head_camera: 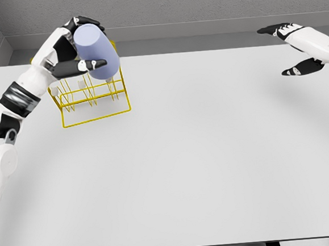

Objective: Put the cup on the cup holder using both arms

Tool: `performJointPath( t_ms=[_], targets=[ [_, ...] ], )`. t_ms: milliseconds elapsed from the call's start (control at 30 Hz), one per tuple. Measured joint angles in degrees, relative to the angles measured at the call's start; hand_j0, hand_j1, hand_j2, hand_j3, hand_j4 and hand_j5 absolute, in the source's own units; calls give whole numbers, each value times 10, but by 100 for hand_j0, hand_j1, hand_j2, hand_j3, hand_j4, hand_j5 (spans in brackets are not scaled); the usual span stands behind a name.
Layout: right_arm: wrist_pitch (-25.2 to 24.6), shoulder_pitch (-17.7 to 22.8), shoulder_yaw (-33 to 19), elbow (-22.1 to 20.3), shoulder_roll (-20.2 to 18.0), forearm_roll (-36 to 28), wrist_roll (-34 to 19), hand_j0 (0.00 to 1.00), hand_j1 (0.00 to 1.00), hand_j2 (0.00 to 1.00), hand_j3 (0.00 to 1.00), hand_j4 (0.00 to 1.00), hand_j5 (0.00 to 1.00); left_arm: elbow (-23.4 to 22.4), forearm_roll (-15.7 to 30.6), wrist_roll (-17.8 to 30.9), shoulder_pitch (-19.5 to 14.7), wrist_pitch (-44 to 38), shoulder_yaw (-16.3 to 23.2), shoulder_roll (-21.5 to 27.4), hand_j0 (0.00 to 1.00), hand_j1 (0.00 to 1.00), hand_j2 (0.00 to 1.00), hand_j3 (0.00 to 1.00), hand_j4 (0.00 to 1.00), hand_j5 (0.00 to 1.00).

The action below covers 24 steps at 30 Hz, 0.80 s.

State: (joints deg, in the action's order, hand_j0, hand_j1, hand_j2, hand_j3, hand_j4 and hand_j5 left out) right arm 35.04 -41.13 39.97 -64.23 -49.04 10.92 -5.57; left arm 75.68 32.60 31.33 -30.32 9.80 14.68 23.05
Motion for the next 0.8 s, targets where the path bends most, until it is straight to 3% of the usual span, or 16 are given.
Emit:
performJointPath(
  t_ms=[800],
  targets=[
    [0,0,0,2,7,0,0,100,100,100,100,100,100,-17,-2,6,6,1,5,-1,42,42,42,42,42,42]
  ],
)
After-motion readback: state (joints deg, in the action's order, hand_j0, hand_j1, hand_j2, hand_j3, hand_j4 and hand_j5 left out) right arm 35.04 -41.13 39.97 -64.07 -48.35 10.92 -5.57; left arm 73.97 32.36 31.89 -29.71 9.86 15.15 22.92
